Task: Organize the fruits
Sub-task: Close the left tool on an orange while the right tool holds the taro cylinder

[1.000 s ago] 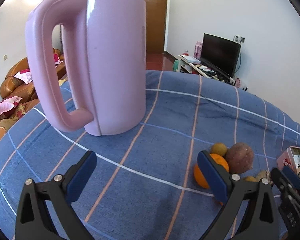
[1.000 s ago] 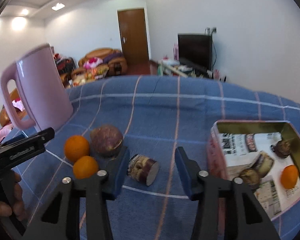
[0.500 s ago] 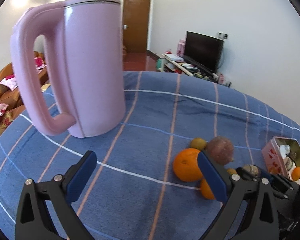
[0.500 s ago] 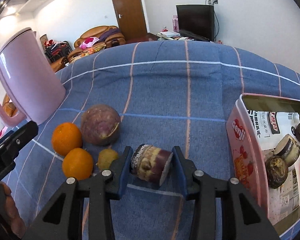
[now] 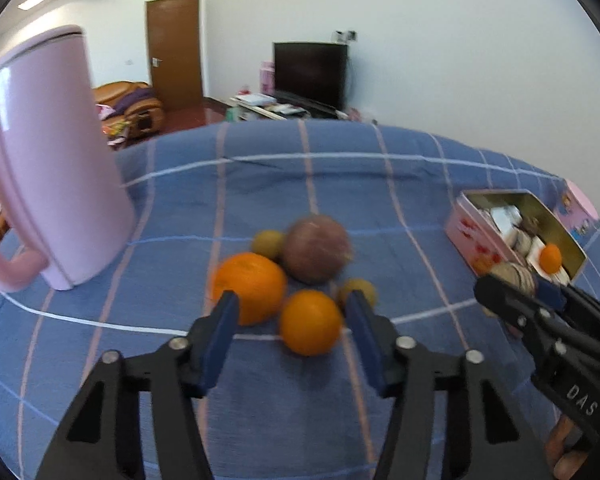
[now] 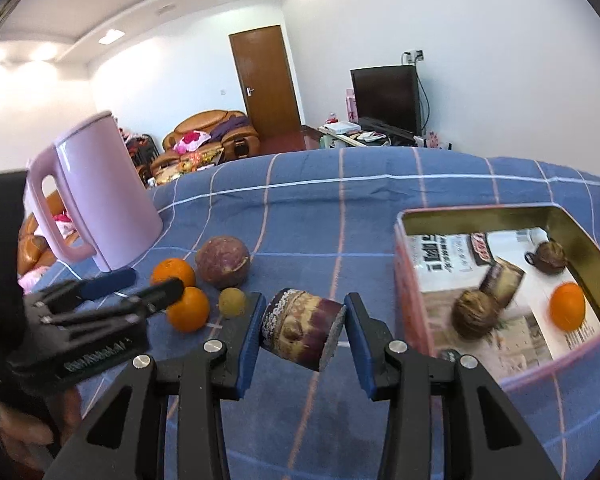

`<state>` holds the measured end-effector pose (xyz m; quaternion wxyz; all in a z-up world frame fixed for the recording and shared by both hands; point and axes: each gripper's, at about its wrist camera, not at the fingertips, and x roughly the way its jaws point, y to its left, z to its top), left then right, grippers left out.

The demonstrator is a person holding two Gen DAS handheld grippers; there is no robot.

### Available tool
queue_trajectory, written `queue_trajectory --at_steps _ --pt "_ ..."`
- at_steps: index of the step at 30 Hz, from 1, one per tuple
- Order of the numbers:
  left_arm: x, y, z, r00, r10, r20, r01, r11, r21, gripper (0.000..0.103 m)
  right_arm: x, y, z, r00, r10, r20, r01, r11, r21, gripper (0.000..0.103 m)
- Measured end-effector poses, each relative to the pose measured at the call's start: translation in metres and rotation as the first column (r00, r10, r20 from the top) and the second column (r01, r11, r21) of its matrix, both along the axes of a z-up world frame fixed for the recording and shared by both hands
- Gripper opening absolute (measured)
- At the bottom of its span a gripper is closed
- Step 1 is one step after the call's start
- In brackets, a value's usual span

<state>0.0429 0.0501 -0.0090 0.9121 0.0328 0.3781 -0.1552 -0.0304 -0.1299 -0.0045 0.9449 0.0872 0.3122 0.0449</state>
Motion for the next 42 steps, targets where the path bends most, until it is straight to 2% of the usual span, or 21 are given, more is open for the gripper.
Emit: queue_trajectory --at_steps 2,7,11,14,17,20,24,26,29,33,37,40,42 --pt "0.000 -0.004 -0.004 1.000 -0.006 -0.021 0.006 1.000 -0.008 0.056 0.002 -0.004 -0.001 1.000 -0.001 -0.011 0.002 1.000 0.017 0.043" --pt "-0.001 -0.013 -0.005 1.000 -0.014 -0.006 0.014 1.000 0.012 0.056 0.003 0.000 -0.002 1.000 0.009 -0.027 -0.008 1.000 0.030 0.043" --pt "-0.001 -0.013 -0.005 0.999 -0.022 -0.023 0.022 1.000 0.004 0.056 0.003 0.001 -0.003 0.999 0.014 -0.035 -0.013 0.999 0.034 0.043" --pt "0.005 0.002 -0.006 0.997 -0.011 -0.081 0.007 0.999 -0.044 0.056 0.002 0.000 -0.002 0.999 0.013 -0.033 -0.011 0.999 0.041 0.043" --pt "0.007 0.018 -0.005 0.990 -0.048 -0.135 0.029 0.990 -0.136 0.056 0.001 0.000 -0.001 0.999 0.017 -0.030 -0.016 0.999 0.043 0.043" --pt "0.001 0.019 0.000 0.988 -0.100 -0.120 0.078 0.981 -0.176 0.056 0.002 0.001 -0.001 0.999 0.022 -0.032 -0.020 0.999 0.046 0.043" --pt "-0.005 0.004 0.000 0.983 -0.147 -0.106 0.130 0.980 -0.148 0.056 0.002 0.000 -0.001 0.999 0.025 -0.037 -0.023 0.998 0.052 0.043" --pt "-0.005 -0.001 -0.004 0.986 -0.131 -0.107 0.120 0.987 -0.109 0.056 0.001 -0.001 0.000 0.999 0.024 -0.038 -0.022 0.998 0.055 0.043" --pt "0.000 0.000 -0.009 0.988 -0.098 -0.119 0.087 0.992 -0.094 0.056 0.001 -0.001 0.000 0.999 0.022 -0.036 -0.020 0.998 0.058 0.043" --pt "0.006 0.011 -0.014 0.983 -0.080 -0.167 0.057 0.989 -0.136 0.056 0.001 -0.001 0.000 0.999 0.025 -0.039 -0.023 0.998 0.062 0.043" --pt "0.013 0.011 -0.025 0.979 -0.041 -0.201 0.018 0.993 -0.113 0.056 0.002 -0.001 -0.001 0.999 0.027 -0.045 -0.024 0.998 0.066 0.043" --pt "0.015 0.004 -0.025 0.983 -0.032 -0.180 0.013 0.994 -0.106 0.056 0.002 -0.001 -0.001 0.999 0.027 -0.048 -0.023 0.997 0.069 0.043" --pt "0.018 -0.006 -0.025 0.988 -0.025 -0.152 0.014 0.997 -0.070 0.056 0.001 -0.001 -0.001 0.999 0.025 -0.045 -0.021 0.998 0.067 0.043"
